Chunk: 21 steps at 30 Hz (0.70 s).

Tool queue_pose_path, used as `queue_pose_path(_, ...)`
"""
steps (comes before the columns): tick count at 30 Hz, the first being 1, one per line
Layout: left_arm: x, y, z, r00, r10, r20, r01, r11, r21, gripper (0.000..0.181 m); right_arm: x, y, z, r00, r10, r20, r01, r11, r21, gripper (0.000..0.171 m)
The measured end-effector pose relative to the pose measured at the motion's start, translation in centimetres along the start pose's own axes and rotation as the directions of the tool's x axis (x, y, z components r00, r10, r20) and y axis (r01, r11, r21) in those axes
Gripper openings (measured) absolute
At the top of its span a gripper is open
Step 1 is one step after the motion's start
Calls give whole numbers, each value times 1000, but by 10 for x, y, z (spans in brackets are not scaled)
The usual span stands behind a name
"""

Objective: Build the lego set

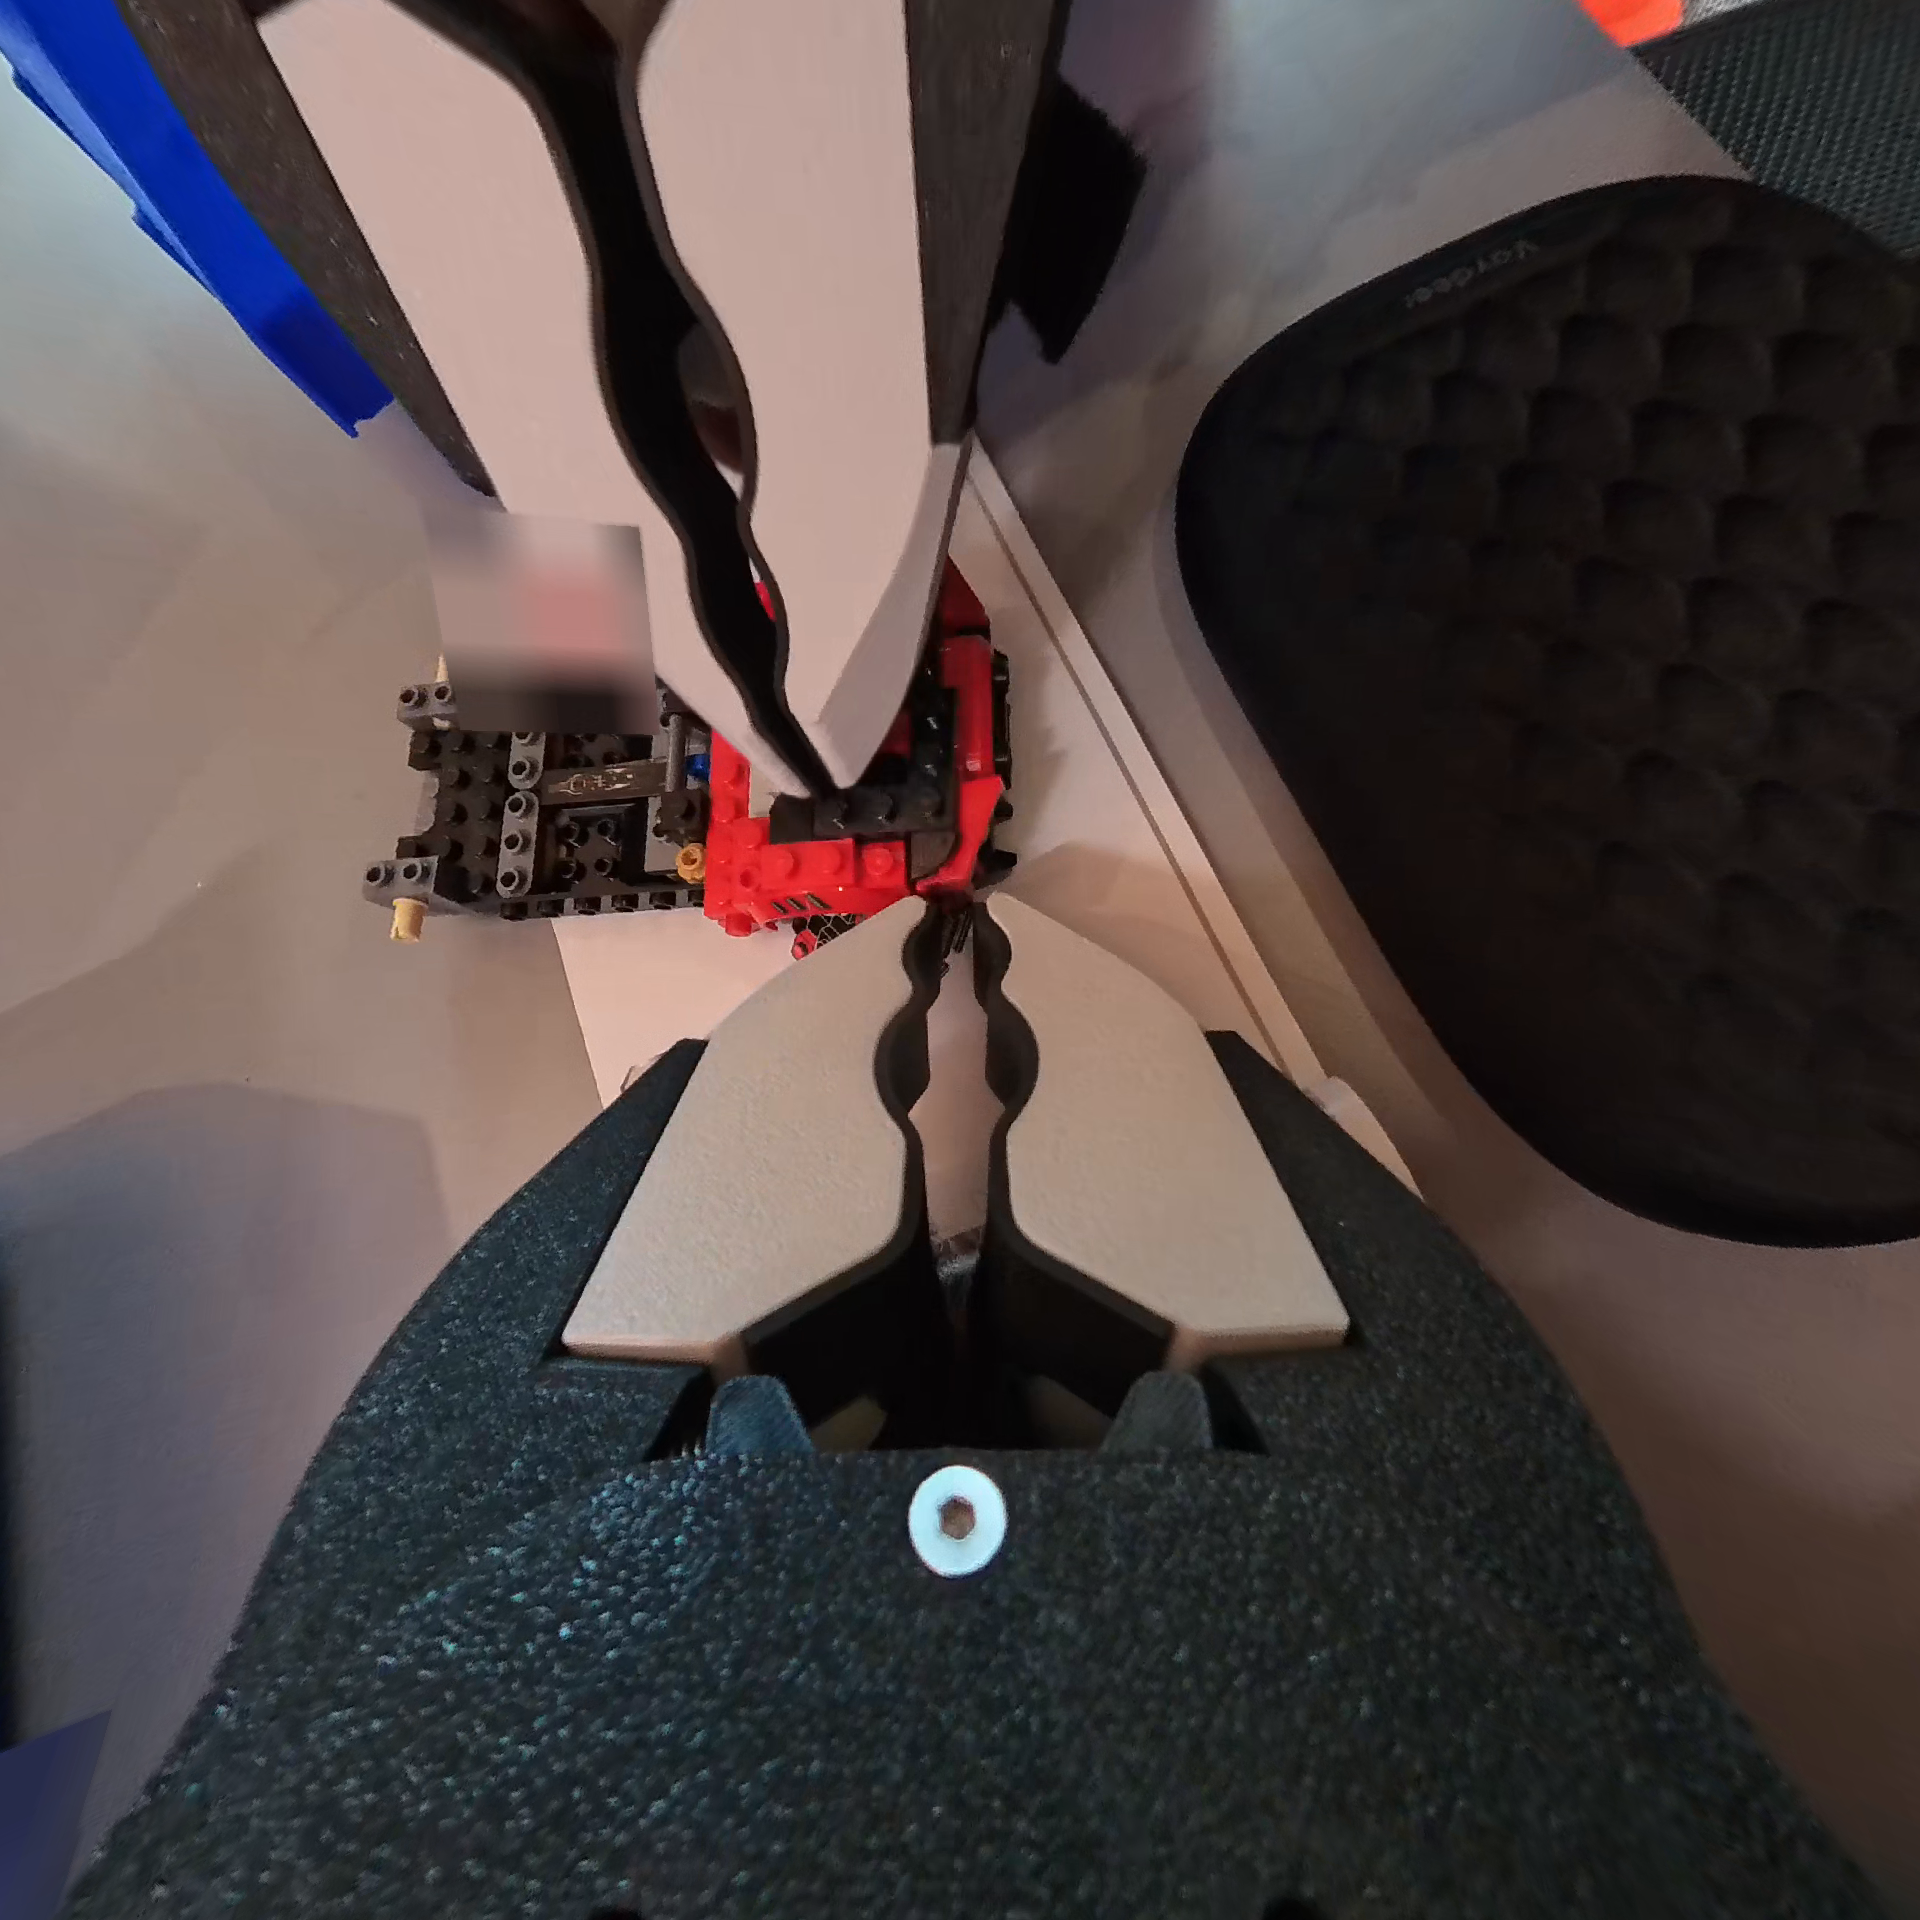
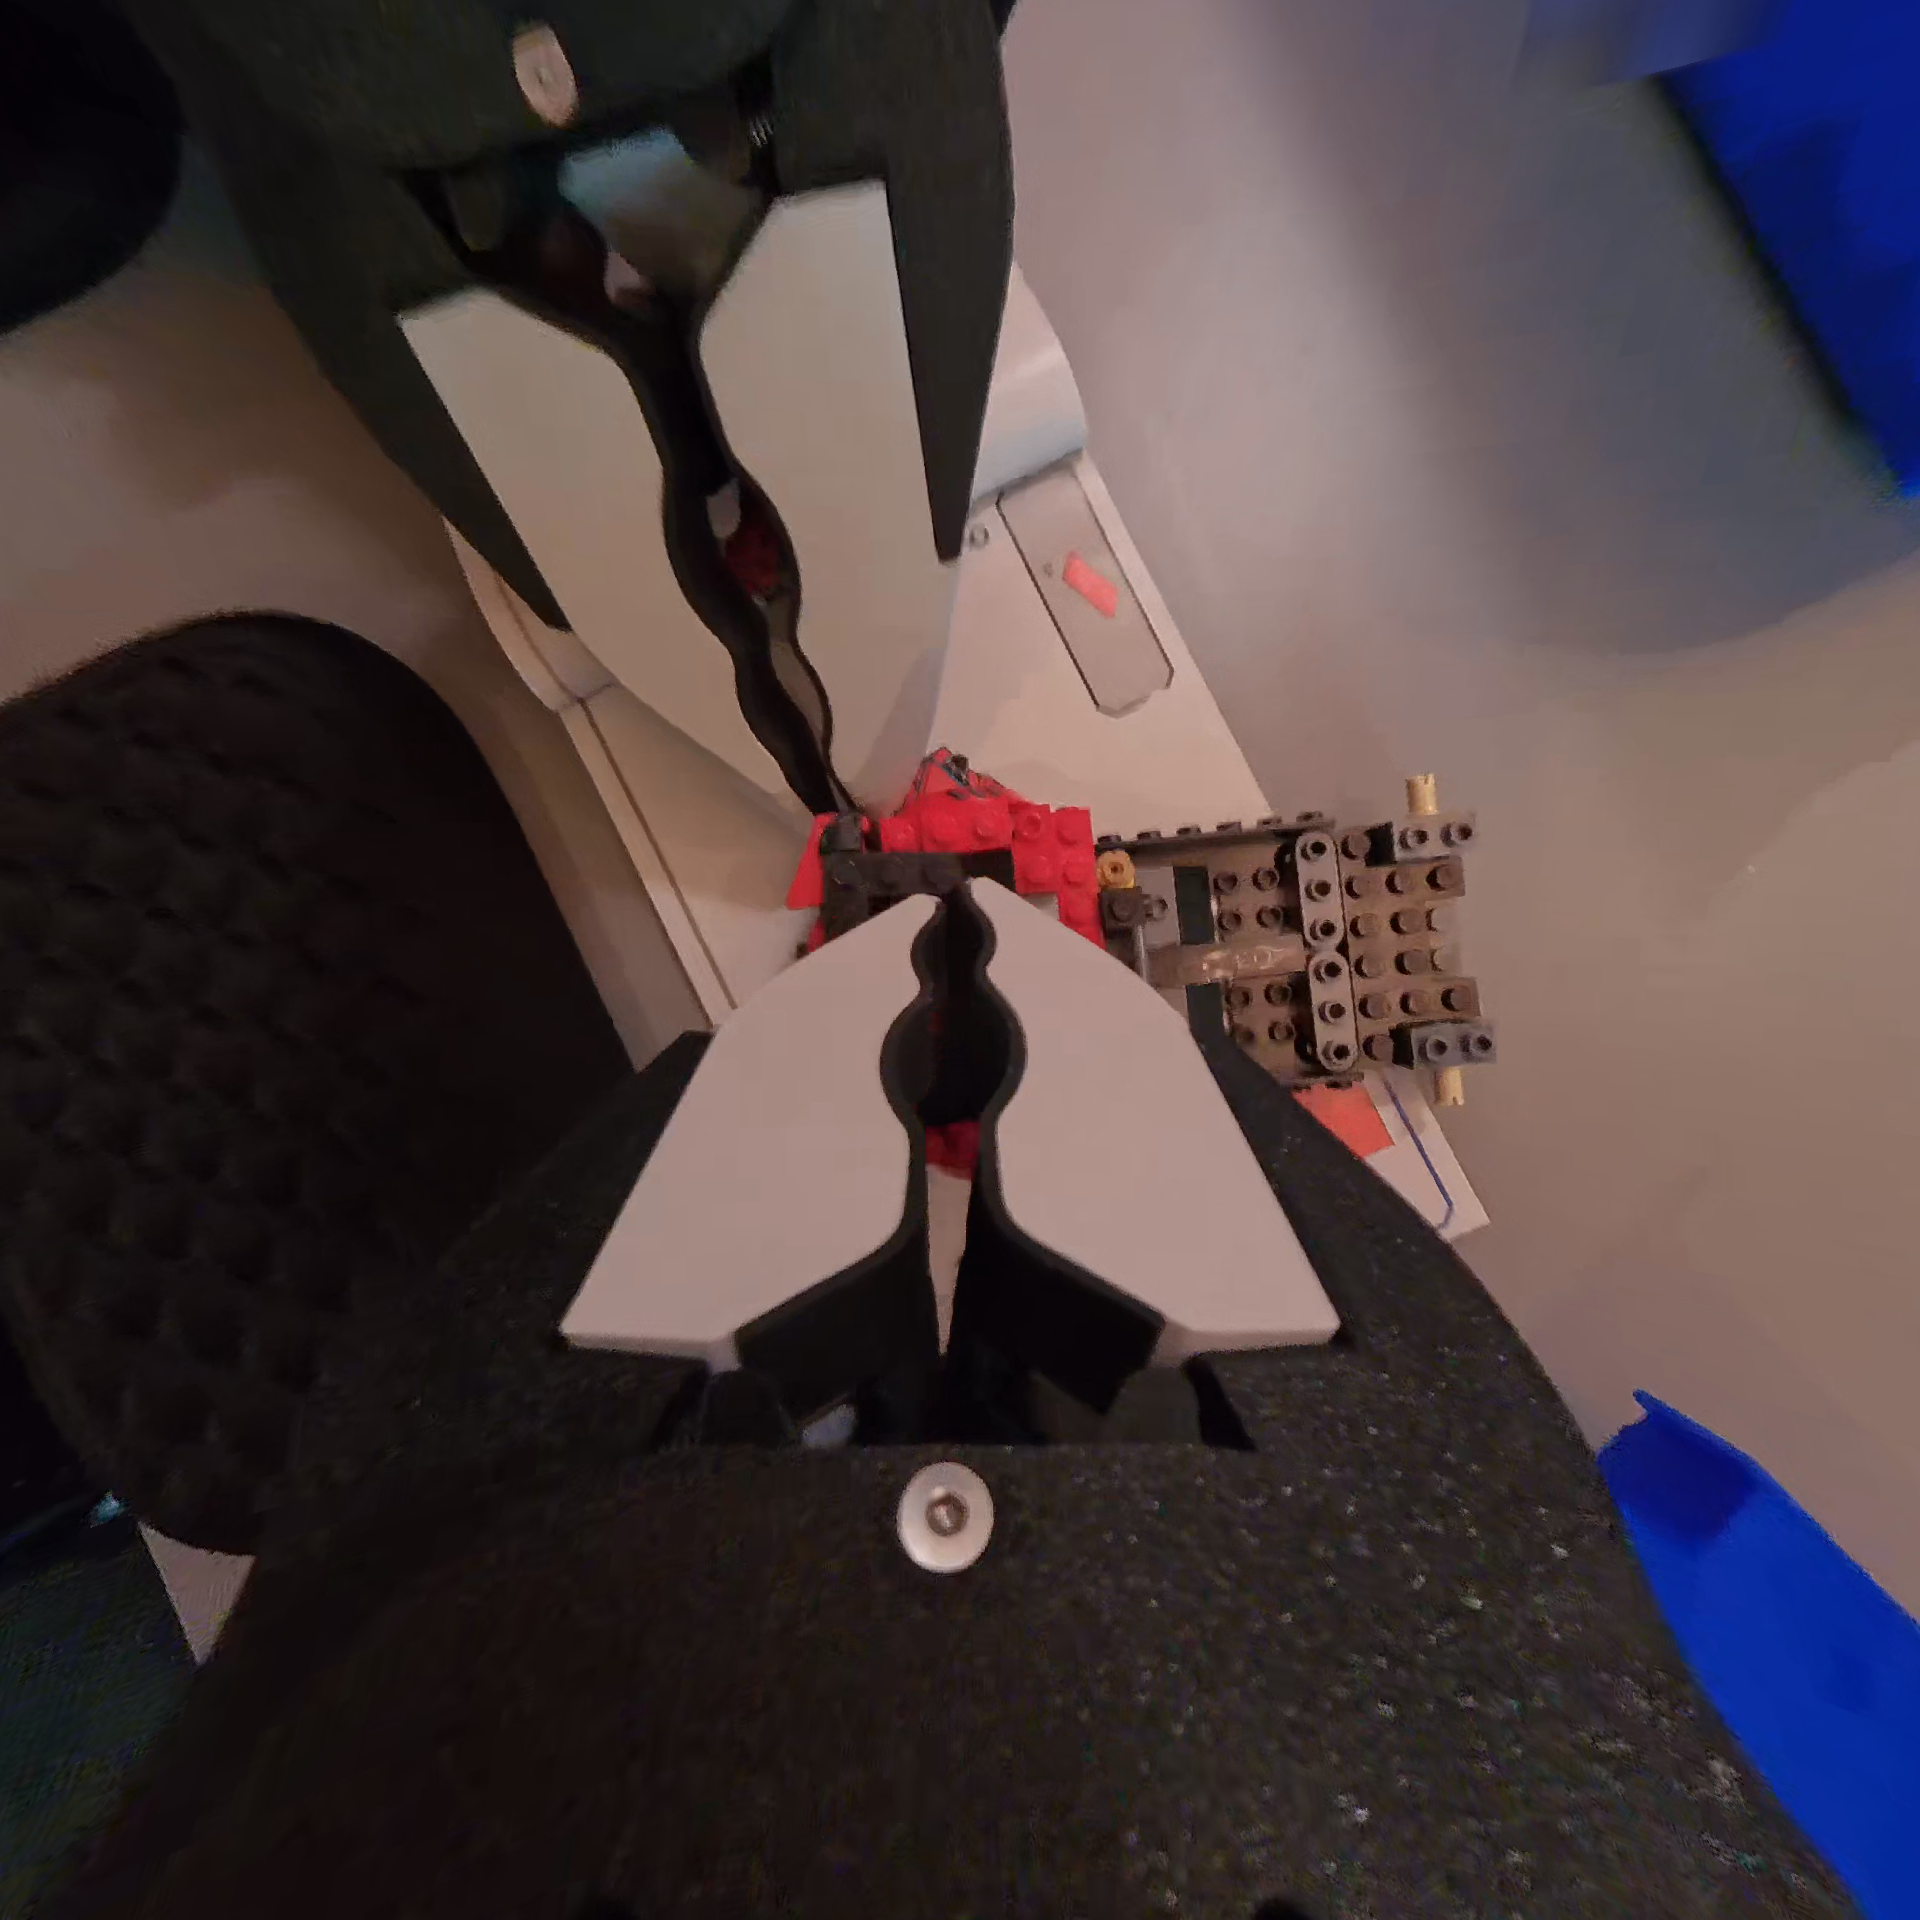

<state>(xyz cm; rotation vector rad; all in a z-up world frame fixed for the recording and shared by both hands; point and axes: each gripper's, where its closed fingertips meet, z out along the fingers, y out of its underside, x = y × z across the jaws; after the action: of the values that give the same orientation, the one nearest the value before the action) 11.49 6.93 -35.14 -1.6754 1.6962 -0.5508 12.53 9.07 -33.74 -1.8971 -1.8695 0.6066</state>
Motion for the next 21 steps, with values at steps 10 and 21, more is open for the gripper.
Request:
queue_pose_path(10, 0, 1, 1, 1000, -24, -3, 24, 1000, -10, 5, -4, -13, -6, 999, -10, 35, 8, 999, 52, 0)
queue_pose_path(21, 1, 1, 1, 1000, -29, 0, 29, 999, -21, 6, -6, -9, -1, 997, -10, 77, 7, 1000, 30, 0)
